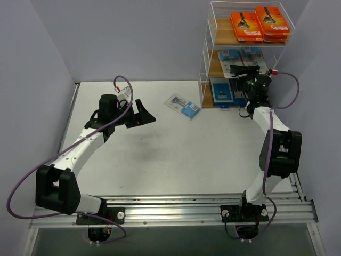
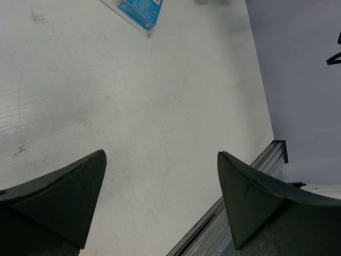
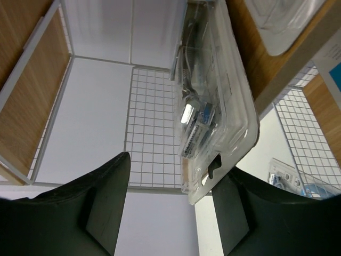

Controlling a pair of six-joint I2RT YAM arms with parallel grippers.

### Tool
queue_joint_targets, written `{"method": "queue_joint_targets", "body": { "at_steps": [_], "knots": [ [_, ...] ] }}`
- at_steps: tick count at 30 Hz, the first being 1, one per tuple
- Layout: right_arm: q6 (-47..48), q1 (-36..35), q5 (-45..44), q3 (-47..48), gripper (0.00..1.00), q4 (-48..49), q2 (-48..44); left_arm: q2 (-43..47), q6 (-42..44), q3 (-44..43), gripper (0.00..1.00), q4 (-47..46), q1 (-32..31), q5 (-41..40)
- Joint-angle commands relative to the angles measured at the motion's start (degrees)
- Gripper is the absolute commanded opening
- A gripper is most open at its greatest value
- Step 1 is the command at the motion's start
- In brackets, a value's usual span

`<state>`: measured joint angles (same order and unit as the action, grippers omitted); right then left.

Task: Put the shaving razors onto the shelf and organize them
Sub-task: Place the shaving razor onto shelf

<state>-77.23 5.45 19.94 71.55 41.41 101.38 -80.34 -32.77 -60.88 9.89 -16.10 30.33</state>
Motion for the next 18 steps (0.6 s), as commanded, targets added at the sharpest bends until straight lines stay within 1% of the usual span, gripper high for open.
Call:
{"method": "queue_joint_targets", "body": {
  "at_steps": [1, 7, 15, 18],
  "knots": [
    [2.2, 0.6, 1.1, 3.6, 0.56, -4.4, -3.0, 0.1, 0.3, -1.9, 0.94, 0.5, -0.3, 1.0],
    [4.4, 0.7, 2.6, 6.1, 0.57, -9.3, -2.9, -0.3, 0.5, -2.4, 0.94, 1.2, -0.3, 1.2],
    [5.0, 0.7, 3.4, 4.5, 0.57, -9.7, -4.2, -0.9, 0.3, -2.5, 0.94, 1.2, -0.3, 2.1],
    [5.0, 0.7, 3.6, 3.5, 0.54, -9.8, -4.7, -0.9, 0.1, -2.5, 0.94, 1.1, -0.3, 2.1]
  ]
}}
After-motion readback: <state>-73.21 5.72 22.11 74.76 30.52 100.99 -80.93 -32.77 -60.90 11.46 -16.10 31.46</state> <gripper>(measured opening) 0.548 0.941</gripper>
